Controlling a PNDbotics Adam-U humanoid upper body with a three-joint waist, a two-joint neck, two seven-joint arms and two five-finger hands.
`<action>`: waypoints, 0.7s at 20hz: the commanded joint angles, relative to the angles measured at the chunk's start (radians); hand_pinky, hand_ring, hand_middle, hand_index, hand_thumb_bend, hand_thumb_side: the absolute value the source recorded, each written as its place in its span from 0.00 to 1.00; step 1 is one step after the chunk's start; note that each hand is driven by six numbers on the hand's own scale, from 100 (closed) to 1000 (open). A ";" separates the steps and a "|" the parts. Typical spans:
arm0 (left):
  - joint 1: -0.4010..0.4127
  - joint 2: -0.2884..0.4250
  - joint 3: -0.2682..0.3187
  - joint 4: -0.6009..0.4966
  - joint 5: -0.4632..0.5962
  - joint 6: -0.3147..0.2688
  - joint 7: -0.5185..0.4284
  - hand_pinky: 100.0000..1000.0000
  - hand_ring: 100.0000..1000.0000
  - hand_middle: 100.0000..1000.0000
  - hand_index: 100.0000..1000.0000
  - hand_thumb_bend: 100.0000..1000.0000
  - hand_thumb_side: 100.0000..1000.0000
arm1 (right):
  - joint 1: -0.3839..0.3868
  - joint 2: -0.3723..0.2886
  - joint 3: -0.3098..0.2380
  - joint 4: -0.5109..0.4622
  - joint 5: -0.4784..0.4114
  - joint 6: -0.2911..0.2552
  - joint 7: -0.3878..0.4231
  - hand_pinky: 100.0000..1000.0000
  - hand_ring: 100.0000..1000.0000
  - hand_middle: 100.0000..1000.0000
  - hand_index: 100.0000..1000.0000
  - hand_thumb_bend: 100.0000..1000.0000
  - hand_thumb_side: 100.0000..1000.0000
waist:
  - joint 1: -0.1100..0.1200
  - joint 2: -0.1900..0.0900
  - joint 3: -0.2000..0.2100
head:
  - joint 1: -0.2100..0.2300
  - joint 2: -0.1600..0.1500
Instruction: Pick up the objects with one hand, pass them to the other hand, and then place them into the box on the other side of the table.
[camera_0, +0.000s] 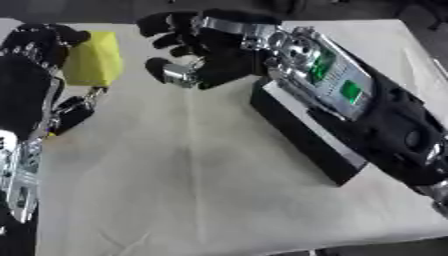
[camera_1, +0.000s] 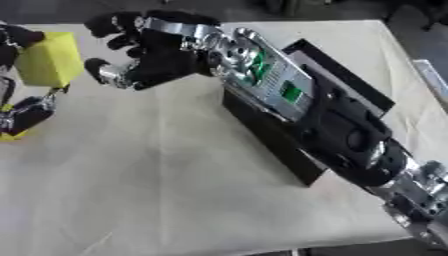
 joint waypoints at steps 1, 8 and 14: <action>-0.013 -0.018 -0.009 -0.025 -0.055 0.012 0.055 0.74 0.63 0.54 0.45 0.28 0.00 | -0.024 0.003 0.006 0.015 0.018 0.014 0.010 1.00 1.00 1.00 1.00 0.07 0.42 | 0.002 -0.014 0.003 | -0.007 -0.011; -0.009 -0.047 -0.030 -0.019 -0.126 0.025 0.154 0.73 0.63 0.54 0.45 0.28 0.00 | -0.045 0.029 0.019 0.073 0.051 0.032 -0.029 1.00 1.00 1.00 1.00 0.07 0.44 | -0.006 -0.006 0.017 | -0.028 -0.015; -0.006 -0.058 -0.039 -0.016 -0.125 0.019 0.180 0.73 0.62 0.53 0.45 0.26 0.00 | -0.053 0.038 0.018 0.104 0.052 0.007 -0.072 1.00 1.00 1.00 1.00 0.04 0.47 | -0.010 0.000 0.027 | -0.044 -0.019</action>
